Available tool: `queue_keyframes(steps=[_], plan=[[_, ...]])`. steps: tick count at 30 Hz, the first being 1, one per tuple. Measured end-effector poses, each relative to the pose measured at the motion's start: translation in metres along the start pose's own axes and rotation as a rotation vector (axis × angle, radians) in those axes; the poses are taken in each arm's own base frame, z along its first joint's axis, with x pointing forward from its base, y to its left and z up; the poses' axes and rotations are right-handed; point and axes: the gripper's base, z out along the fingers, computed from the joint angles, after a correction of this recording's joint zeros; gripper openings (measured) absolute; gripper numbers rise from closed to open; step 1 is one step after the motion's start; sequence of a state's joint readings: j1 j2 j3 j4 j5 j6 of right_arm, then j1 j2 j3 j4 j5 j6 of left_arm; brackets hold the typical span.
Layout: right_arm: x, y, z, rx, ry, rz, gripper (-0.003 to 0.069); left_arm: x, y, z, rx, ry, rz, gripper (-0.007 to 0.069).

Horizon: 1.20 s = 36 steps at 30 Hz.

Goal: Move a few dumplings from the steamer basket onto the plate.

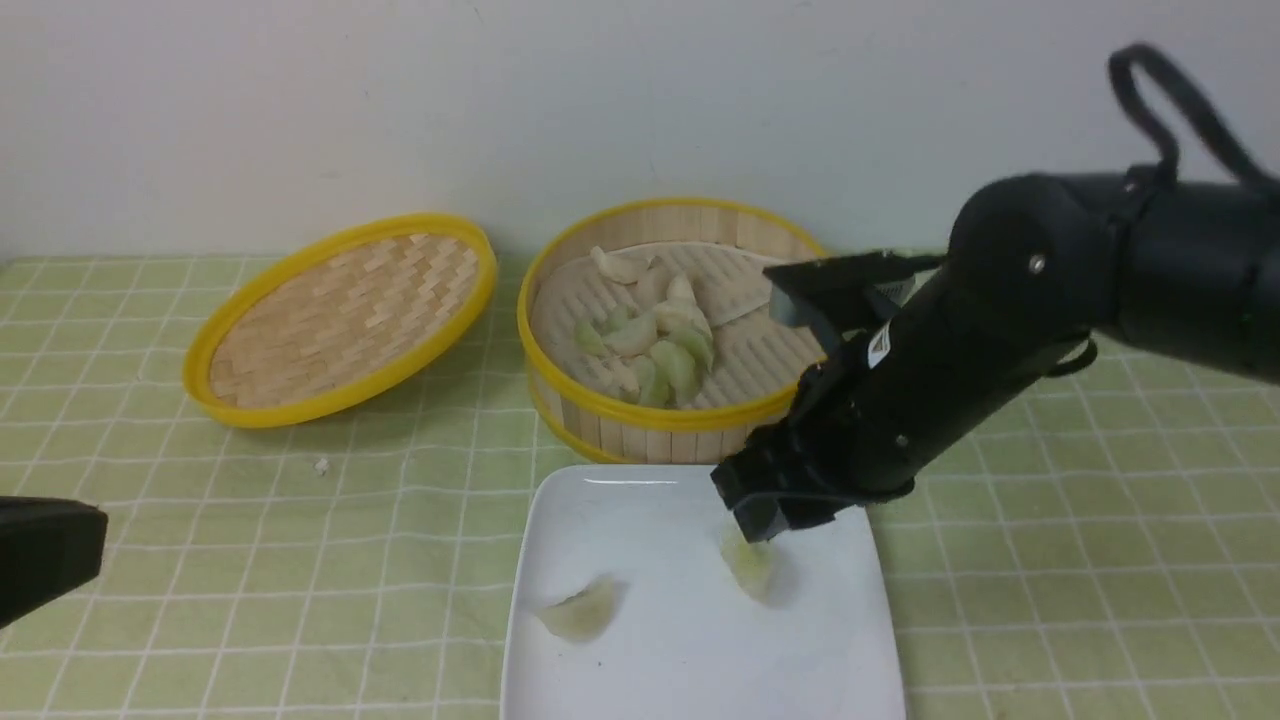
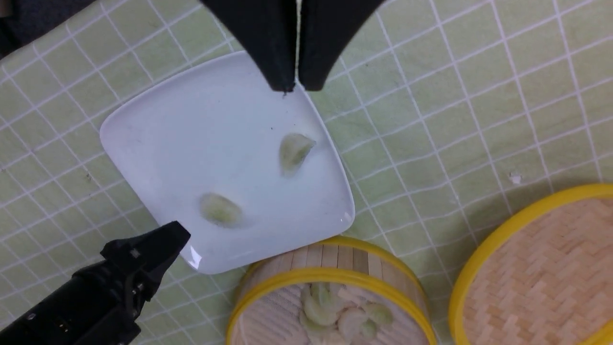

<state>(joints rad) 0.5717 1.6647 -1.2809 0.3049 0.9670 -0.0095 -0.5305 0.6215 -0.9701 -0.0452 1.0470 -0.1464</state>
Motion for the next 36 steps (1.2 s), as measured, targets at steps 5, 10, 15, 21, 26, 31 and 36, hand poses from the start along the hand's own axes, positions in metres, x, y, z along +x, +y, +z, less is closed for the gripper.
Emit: queue_keyframes(steps=[5, 10, 15, 21, 26, 31, 36], plan=[[0.006, 0.015, -0.103, 0.029, -0.253, -0.031, 0.0090, -0.005, 0.001, 0.000, -0.015, -0.050, 0.014, -0.0006], [0.047, 0.018, -0.198, 0.086, -0.530, -0.027, -0.0003, -0.006, 0.003, 0.000, -0.029, -0.067, 0.025, -0.0006], [0.126, 0.009, -0.270, 0.128, -0.834, -0.005, -0.0014, -0.006, 0.003, 0.000, -0.029, -0.067, 0.025, -0.0006], [0.218, -0.008, -0.287, 0.126, -1.144, -0.051, -0.0015, -0.007, 0.002, 0.000, -0.027, -0.080, 0.025, -0.0006], [0.300, -0.031, -0.266, 0.099, -1.453, -0.059, -0.0015, -0.014, 0.001, -0.001, -0.015, -0.152, 0.026, -0.0006], [0.299, -0.040, -0.242, 0.153, -1.423, -0.043, -0.0015, -0.016, 0.001, 0.001, -0.013, -0.181, 0.026, -0.0006], [0.289, -0.037, -0.239, 0.140, -1.422, -0.057, -0.0015, -0.008, 0.003, 0.006, -0.020, -0.165, 0.029, -0.0006]])
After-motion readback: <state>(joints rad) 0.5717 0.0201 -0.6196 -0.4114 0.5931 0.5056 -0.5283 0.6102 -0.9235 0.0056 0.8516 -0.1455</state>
